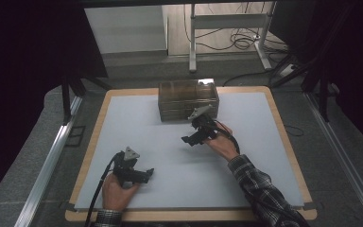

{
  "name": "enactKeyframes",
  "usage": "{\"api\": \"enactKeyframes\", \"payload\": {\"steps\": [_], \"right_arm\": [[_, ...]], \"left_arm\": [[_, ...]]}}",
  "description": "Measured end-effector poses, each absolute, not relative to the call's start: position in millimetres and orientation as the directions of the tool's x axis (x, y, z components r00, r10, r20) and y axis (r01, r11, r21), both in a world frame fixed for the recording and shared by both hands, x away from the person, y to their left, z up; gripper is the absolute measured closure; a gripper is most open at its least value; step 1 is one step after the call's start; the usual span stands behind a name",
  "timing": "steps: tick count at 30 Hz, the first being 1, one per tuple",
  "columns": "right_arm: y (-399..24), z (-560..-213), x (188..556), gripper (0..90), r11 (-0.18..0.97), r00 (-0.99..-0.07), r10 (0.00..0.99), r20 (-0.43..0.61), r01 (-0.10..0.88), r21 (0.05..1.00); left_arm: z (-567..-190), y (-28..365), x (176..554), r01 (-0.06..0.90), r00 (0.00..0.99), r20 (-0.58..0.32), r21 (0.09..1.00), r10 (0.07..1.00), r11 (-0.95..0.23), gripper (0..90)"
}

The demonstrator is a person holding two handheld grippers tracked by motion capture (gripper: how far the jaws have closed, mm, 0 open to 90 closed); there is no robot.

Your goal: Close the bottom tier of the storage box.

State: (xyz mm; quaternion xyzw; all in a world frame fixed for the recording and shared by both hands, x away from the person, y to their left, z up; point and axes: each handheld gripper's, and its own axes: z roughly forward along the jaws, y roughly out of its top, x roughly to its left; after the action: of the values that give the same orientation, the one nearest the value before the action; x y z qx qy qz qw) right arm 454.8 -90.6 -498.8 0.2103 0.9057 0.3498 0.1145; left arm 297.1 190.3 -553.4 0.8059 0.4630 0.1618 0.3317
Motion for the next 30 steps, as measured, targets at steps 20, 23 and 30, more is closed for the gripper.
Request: {"api": "enactKeyframes", "payload": {"steps": [20, 23, 30], "right_arm": [[-96, -497, 443, 4.3, 0.668, -0.896, 0.442, -0.051, 0.291, 0.685], [-98, -497, 441, 4.2, 0.665, -0.897, 0.440, -0.046, 0.291, 0.687], [-101, -497, 438, 4.2, 0.667, -0.897, 0.439, -0.044, 0.292, 0.685]], "left_arm": [[-554, 190, 297, 0.638, 0.519, -0.046, 0.686, 0.854, -0.350, 0.0], [-554, 190, 297, 0.638, 0.519, -0.047, 0.686, 0.854, -0.350, 0.0], [-554, 190, 297, 0.638, 0.519, -0.046, 0.686, 0.854, -0.350, 0.0]]}}
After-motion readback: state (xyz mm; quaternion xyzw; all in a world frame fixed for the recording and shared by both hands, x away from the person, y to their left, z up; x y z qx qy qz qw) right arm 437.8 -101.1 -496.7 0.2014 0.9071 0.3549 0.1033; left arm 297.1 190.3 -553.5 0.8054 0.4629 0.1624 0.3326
